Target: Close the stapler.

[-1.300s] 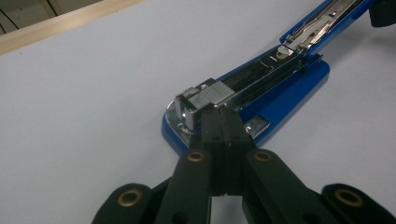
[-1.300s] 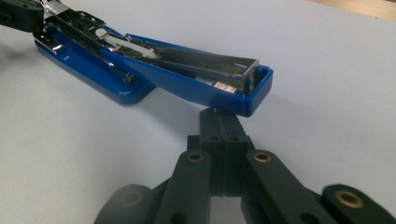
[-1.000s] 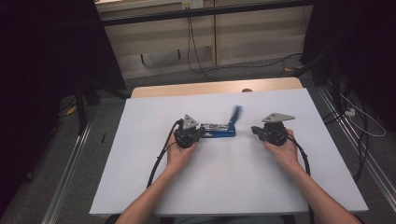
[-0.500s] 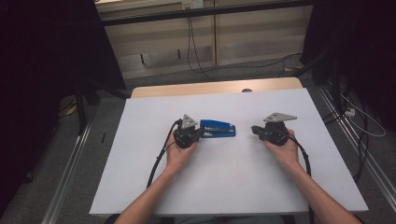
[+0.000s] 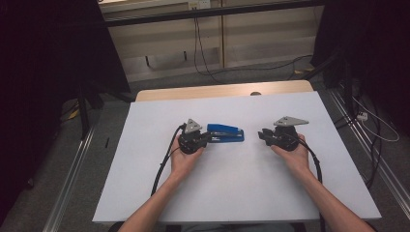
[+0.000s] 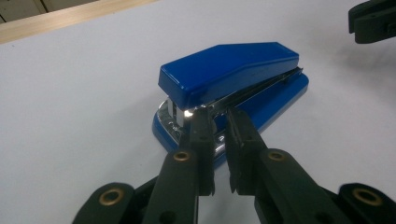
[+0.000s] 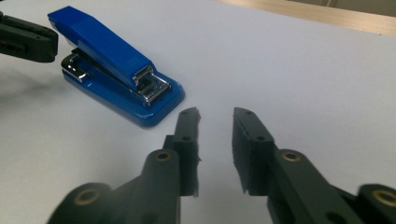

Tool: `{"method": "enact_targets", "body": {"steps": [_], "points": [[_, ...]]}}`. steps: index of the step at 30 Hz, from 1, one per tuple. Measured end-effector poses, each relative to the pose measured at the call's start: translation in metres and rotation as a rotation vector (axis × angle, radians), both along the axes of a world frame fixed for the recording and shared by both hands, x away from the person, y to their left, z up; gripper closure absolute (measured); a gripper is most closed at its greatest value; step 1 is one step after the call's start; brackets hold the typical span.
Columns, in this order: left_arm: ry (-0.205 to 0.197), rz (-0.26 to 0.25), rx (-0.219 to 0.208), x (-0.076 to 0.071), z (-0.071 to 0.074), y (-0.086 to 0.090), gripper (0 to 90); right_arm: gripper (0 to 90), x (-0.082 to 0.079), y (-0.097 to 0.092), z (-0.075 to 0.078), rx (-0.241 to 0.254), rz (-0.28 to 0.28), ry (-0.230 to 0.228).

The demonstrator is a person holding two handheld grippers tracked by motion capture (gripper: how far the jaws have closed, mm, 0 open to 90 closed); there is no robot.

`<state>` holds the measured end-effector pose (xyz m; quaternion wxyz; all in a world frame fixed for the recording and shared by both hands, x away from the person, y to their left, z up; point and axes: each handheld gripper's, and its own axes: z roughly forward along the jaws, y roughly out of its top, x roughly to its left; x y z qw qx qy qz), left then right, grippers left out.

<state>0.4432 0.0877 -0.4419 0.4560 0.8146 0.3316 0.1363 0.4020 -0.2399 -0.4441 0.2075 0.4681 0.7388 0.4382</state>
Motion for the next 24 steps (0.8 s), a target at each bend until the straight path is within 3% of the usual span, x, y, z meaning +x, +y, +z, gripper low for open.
{"method": "enact_targets", "body": {"steps": [4, 6, 11, 14, 17, 20, 24], "points": [[0.0, 0.009, -0.014, -0.002, 0.004, 0.004, 74.4, 55.7, 0.0, 0.001, 0.001, 0.025, 0.003, 0.006], [0.013, 0.024, -0.027, -0.002, 0.005, 0.006, 62.7, 49.5, 0.0, 0.001, 0.002, 0.032, -0.001, 0.006], [-0.015, 0.046, -0.015, -0.003, 0.007, 0.016, 41.7, 27.8, -0.001, 0.002, 0.004, 0.028, -0.037, -0.014], [-0.033, 0.06, 0.011, -0.004, 0.007, 0.02, 27.3, 18.5, -0.001, 0.002, 0.003, 0.039, -0.049, 0.0], [-0.052, 0.072, 0.023, -0.006, 0.01, 0.024, 18.4, 9.0, -0.002, 0.002, 0.003, 0.065, -0.049, 0.007], [-0.06, 0.072, 0.013, -0.008, 0.014, 0.025, 12.6, 3.0, -0.004, 0.003, 0.006, 0.084, -0.049, 0.003], [-0.039, 0.073, -0.017, -0.012, 0.016, 0.028, 4.5, 3.5, -0.009, 0.003, 0.008, 0.09, -0.052, -0.004]]}}
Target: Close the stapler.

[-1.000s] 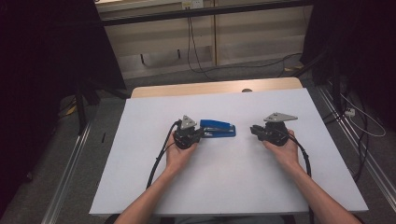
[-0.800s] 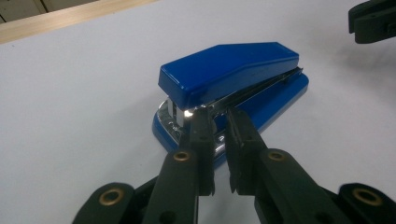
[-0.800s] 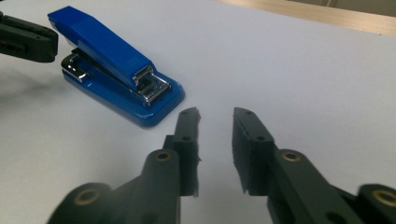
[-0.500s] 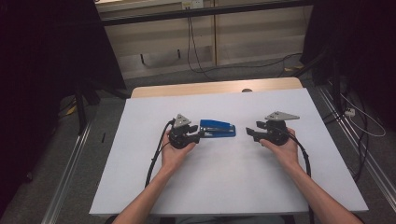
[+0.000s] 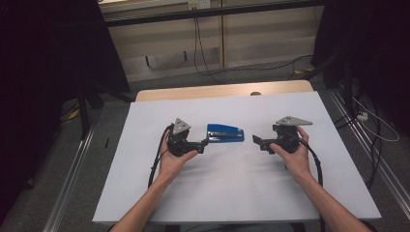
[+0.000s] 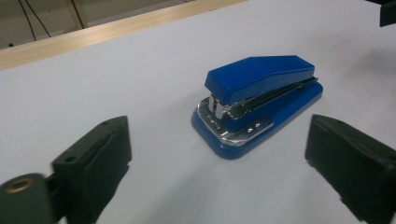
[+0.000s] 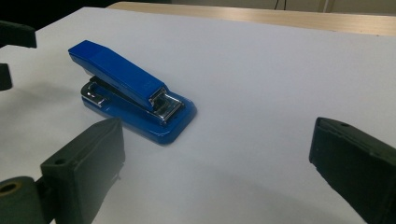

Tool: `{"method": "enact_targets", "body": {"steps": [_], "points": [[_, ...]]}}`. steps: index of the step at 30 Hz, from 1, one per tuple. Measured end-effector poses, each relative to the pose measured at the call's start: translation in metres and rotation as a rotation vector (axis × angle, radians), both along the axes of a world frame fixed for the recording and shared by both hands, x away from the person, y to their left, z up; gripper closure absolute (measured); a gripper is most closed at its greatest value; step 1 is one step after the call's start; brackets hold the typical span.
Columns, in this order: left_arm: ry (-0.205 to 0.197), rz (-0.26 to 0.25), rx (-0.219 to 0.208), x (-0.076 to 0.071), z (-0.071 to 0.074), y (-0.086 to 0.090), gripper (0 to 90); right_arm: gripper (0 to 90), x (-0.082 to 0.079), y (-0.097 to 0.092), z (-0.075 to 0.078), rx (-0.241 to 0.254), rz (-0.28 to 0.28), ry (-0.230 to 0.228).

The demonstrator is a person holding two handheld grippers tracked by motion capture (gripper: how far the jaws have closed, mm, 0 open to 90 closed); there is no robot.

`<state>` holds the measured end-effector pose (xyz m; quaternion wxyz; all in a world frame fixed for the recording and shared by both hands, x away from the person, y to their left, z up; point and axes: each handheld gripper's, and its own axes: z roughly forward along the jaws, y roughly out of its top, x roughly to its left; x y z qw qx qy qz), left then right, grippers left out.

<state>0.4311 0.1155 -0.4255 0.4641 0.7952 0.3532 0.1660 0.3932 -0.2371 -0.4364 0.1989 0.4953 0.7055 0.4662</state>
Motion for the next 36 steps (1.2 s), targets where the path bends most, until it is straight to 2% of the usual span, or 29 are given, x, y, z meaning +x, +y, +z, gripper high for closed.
{"method": "enact_targets", "body": {"steps": [4, 5, 8, 9, 13, 15, 16, 21, 24, 27, 32, 34, 35, 36], "points": [[-0.019, 0.004, 0.02, -0.009, 0.002, 0.002, 4.3, 4.4, -0.007, 0.0, 0.003, -0.01, -0.003, -0.017], [-0.028, 0.002, 0.009, -0.012, 0.002, 0.002, 4.0, 3.9, -0.009, 0.0, 0.005, -0.013, -0.001, -0.044], [-0.024, -0.005, -0.029, -0.019, 0.005, 0.005, 3.5, 4.5, -0.013, 0.001, 0.008, -0.009, -0.01, -0.057], [-0.025, -0.001, -0.029, -0.021, 0.007, 0.006, 3.5, 4.5, -0.014, 0.002, 0.009, -0.019, -0.013, -0.06], [-0.079, 0.02, -0.015, -0.03, 0.008, 0.013, 3.6, 6.2, -0.021, 0.003, 0.009, -0.032, -0.018, -0.05], [-0.076, 0.013, -0.02, -0.033, 0.008, 0.019, 3.6, 6.2, -0.024, 0.002, 0.009, -0.02, -0.021, -0.054], [-0.07, 0.013, -0.026, -0.034, 0.009, 0.021, 3.6, 6.2, -0.025, 0.001, 0.01, -0.03, -0.024, -0.064], [-0.094, 0.041, -0.031, -0.044, 0.011, 0.033, 3.6, 5.7, -0.032, -0.002, 0.013, -0.052, -0.064, -0.069], [-0.111, 0.068, -0.043, -0.05, 0.013, 0.042, 3.6, 5.1, -0.036, -0.003, 0.015, -0.046, -0.076, -0.076], [-0.122, 0.083, -0.057, -0.054, 0.014, 0.049, 3.6, 4.8, -0.04, -0.003, 0.017, -0.049, -0.076, -0.085], [-0.118, 0.102, -0.055, -0.063, 0.013, 0.06, 3.6, 4.6, -0.049, -0.005, 0.018, -0.057, -0.079, -0.101], [-0.138, 0.097, -0.062, -0.065, 0.014, 0.064, 3.5, 4.5, -0.051, -0.006, 0.018, -0.067, -0.079, -0.095], [-0.148, 0.098, -0.049, -0.066, 0.014, 0.066, 3.5, 4.5, -0.052, -0.008, 0.018, -0.077, -0.078, -0.094], [-0.145, 0.11, -0.052, -0.067, 0.015, 0.067, 3.5, 4.5, -0.053, -0.008, 0.019, -0.085, -0.084, -0.098]]}}
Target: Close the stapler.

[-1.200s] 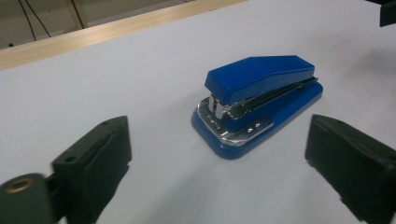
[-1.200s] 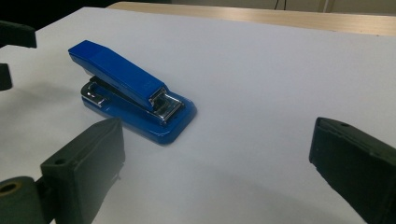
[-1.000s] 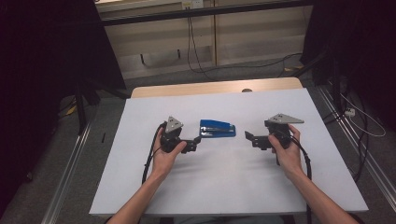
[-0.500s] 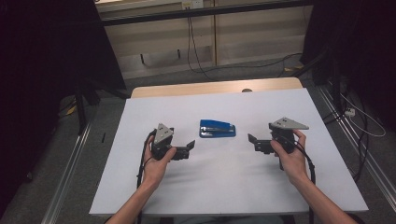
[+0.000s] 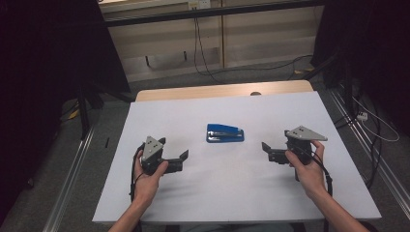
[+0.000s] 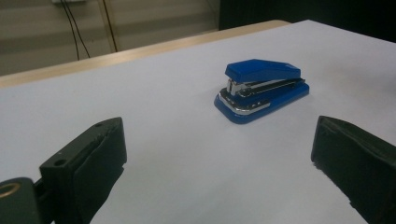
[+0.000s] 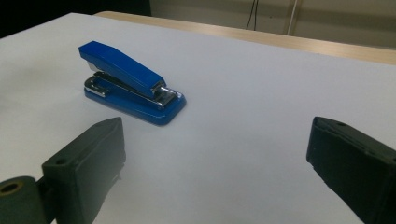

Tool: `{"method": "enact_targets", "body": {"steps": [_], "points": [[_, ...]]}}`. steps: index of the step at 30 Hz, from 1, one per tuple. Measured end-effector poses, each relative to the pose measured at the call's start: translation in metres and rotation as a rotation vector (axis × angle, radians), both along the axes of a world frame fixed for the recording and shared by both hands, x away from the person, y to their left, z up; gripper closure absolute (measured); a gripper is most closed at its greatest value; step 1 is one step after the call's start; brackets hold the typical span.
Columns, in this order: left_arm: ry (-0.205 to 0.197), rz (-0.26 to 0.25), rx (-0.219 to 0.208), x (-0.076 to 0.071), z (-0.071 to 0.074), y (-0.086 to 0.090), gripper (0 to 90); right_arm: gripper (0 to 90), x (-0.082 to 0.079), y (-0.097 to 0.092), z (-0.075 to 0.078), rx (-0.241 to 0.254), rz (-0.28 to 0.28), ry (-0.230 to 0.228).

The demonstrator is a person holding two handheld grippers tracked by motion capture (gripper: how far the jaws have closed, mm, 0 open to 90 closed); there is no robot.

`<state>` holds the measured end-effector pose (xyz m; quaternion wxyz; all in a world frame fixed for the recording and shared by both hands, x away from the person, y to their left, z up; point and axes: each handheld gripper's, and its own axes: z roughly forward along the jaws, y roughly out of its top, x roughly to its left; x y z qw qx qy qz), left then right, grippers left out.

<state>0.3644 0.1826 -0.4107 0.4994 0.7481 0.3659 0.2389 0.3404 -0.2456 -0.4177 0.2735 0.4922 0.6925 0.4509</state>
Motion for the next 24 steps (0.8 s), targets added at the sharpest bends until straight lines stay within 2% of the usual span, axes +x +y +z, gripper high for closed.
{"method": "enact_targets", "body": {"steps": [2, 6, 8, 19, 24], "points": [[0.002, 0.004, 0.005, -0.002, 0.001, 0.003, 3.5, 4.6, -0.002, -0.003, 0.001, 0.007, -0.003, -0.003], [0.0, 0.015, 0.017, -0.01, 0.0, 0.008, 3.5, 4.7, -0.011, -0.005, 0.0, -0.014, -0.001, 0.006], [0.003, 0.023, 0.007, -0.014, 0.001, 0.012, 3.5, 4.7, -0.016, -0.006, -0.001, -0.023, -0.015, 0.005], [0.008, 0.05, 0.003, -0.033, 0.003, 0.031, 3.4, 4.9, -0.04, -0.021, 0.002, -0.005, -0.042, 0.006], [0.021, 0.038, 0.037, -0.039, -0.001, 0.035, 3.4, 4.8, -0.046, -0.023, 0.001, -0.016, -0.035, 0.012]]}}
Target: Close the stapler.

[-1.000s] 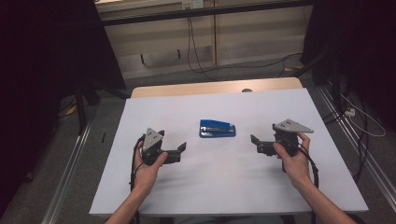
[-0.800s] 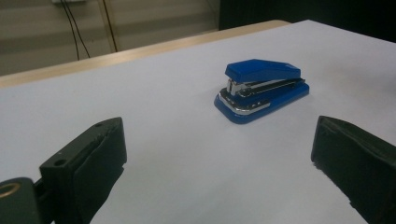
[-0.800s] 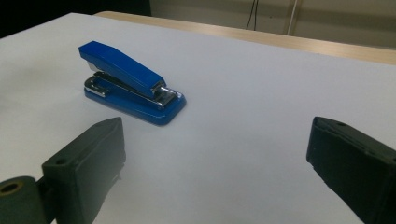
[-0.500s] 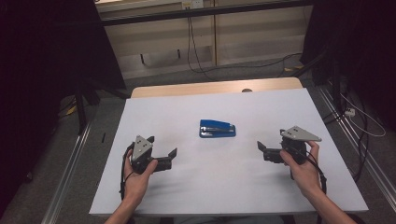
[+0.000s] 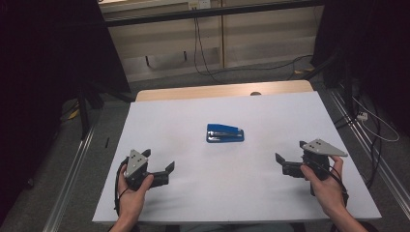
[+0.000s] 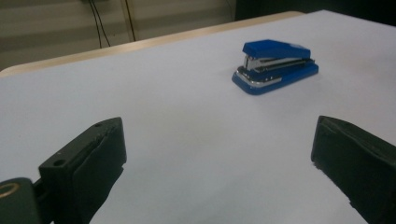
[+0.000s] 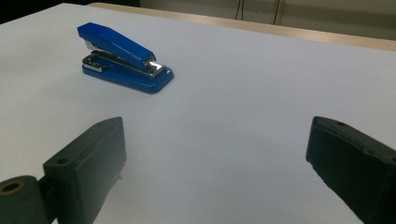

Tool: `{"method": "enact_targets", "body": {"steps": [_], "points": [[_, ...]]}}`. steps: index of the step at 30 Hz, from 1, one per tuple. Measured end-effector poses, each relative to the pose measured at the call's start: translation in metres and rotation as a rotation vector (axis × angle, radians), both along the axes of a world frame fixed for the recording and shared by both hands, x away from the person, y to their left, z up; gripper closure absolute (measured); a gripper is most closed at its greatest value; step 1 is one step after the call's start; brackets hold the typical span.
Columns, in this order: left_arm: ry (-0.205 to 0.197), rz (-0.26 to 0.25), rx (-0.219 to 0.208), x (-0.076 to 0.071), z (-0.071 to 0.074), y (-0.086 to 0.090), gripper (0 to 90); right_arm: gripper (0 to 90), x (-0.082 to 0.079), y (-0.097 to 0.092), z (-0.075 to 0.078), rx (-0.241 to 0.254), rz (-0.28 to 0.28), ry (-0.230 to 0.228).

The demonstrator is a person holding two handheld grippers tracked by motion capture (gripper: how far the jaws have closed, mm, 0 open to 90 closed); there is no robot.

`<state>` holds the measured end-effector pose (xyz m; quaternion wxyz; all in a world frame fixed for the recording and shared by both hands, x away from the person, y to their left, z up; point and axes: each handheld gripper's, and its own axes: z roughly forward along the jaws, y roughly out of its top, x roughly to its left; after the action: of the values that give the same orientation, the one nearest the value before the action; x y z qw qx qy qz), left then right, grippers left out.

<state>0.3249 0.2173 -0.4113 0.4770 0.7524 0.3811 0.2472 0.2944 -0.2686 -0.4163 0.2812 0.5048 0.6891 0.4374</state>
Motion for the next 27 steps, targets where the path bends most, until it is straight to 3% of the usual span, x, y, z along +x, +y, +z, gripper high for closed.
{"method": "enact_targets", "body": {"steps": [7, 15, 19, 22, 23, 27], "points": [[-0.004, 0.004, -0.006, -0.009, -0.004, 0.007, 3.4, 4.7, -0.006, -0.004, -0.004, 0.007, -0.023, -0.011], [0.011, 0.028, -0.022, -0.006, -0.01, 0.012, 3.4, 4.5, -0.012, -0.006, -0.011, 0.009, -0.023, -0.006], [0.027, 0.008, -0.039, -0.007, -0.009, 0.011, 3.4, 4.5, -0.016, -0.008, -0.014, 0.014, -0.038, -0.001], [0.011, -0.018, -0.024, -0.007, -0.009, 0.009, 3.4, 4.5, -0.017, -0.006, -0.015, 0.013, -0.039, -0.004], [0.013, -0.014, -0.041, -0.007, -0.009, 0.008, 3.4, 4.6, -0.016, -0.006, -0.015, 0.016, -0.04, -0.009], [0.013, -0.001, -0.037, -0.005, -0.009, 0.011, 3.4, 4.6, -0.016, -0.005, -0.014, 0.028, -0.032, -0.021]]}}
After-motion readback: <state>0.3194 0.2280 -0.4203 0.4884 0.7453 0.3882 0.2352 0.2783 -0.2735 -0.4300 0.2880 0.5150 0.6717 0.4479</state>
